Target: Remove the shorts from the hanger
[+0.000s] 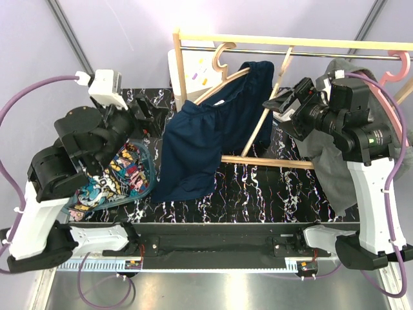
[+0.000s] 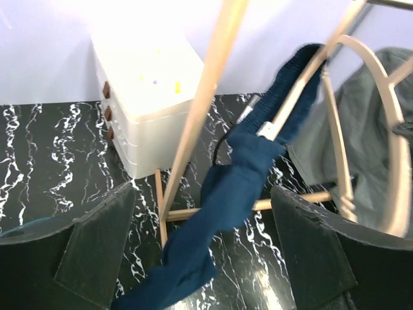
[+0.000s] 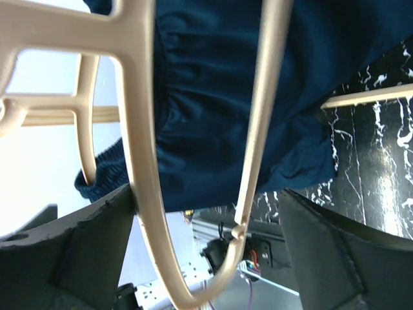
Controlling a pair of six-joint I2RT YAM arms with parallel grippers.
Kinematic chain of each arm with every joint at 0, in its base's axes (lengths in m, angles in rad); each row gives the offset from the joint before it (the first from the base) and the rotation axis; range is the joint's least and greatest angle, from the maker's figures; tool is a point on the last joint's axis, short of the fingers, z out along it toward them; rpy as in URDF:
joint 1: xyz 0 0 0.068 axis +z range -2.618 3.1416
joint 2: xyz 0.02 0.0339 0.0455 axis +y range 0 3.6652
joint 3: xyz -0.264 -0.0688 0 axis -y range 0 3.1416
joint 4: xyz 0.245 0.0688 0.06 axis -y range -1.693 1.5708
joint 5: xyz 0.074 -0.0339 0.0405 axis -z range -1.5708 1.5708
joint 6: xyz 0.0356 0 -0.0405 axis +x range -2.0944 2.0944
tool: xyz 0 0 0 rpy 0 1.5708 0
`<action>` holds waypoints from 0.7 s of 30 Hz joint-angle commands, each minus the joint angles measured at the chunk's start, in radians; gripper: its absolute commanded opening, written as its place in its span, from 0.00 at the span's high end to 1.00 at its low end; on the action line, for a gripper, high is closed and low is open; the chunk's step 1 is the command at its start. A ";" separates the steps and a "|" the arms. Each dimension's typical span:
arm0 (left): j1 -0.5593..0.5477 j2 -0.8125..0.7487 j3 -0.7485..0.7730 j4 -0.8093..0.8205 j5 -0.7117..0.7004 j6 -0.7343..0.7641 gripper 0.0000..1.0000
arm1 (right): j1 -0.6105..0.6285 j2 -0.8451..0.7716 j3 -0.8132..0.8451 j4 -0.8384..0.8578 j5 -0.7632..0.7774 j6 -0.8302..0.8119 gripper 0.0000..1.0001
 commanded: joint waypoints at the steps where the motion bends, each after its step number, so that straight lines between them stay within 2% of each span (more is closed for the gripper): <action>1: 0.105 0.028 0.005 0.064 0.235 -0.004 0.10 | -0.007 0.007 0.080 -0.067 -0.049 -0.070 0.02; 6: 0.159 0.068 0.010 0.085 0.396 0.006 0.10 | -0.007 0.030 0.214 -0.219 0.020 -0.240 0.00; 11: 0.185 0.119 0.016 0.095 0.479 0.023 0.10 | -0.007 0.067 0.375 -0.334 0.065 -0.439 0.00; 16: 0.206 0.160 -0.013 0.101 0.530 0.019 0.11 | -0.007 0.150 0.675 -0.439 0.128 -0.553 0.00; 18: 0.214 0.178 -0.021 0.110 0.557 0.014 0.11 | -0.007 0.179 0.781 -0.442 0.090 -0.569 0.00; 21: 0.217 0.206 -0.024 0.119 0.580 0.011 0.12 | -0.007 0.195 0.799 -0.363 -0.033 -0.555 0.00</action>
